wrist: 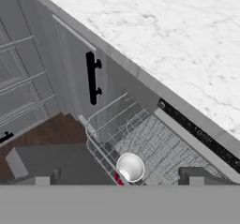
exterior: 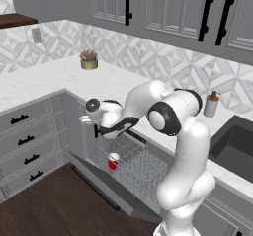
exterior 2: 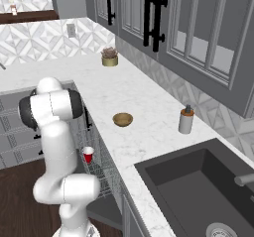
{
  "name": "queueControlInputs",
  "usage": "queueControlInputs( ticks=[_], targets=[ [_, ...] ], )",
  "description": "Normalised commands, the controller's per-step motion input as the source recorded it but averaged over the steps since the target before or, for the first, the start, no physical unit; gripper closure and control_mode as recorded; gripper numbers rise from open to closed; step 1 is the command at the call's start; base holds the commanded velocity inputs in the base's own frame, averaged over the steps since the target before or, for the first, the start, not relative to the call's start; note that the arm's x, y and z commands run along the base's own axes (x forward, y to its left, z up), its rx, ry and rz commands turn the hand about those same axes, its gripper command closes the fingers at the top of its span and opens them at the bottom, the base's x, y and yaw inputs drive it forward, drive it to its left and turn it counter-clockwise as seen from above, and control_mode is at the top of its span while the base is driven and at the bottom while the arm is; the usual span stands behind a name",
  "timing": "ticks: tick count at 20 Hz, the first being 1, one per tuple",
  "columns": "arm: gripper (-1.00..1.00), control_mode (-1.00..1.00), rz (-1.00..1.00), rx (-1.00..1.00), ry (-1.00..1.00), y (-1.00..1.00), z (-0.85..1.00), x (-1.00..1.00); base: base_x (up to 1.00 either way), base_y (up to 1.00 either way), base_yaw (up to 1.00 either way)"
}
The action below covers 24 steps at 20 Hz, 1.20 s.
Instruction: Pick up the cup and bowl from the counter, place them in the dishwasher, and close the dishwasher door.
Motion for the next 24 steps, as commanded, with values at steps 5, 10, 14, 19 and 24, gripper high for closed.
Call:
queueControlInputs(
  ticks=[5, 10, 14, 19, 24],
  targets=[
    [-1.00, -1.00, 0.00, 0.00, 0.31, -0.40, 1.00, -0.39, 0.00, 0.00, 0.00],
    [-1.00, -1.00, 0.03, 0.00, 0.30, -0.60, 0.80, -0.41, 0.00, 0.00, 0.00],
    [-1.00, -1.00, 0.10, 0.00, 0.00, -0.90, -0.07, -0.30, 0.00, 0.00, 0.00],
    [-1.00, -1.00, 0.15, 0.03, -0.01, -0.94, -0.04, -0.08, 0.00, 0.00, 0.00],
    [-1.00, -1.00, 0.19, 0.10, 0.00, -0.71, -0.02, 0.21, 0.00, 0.00, 0.00]
  ],
)
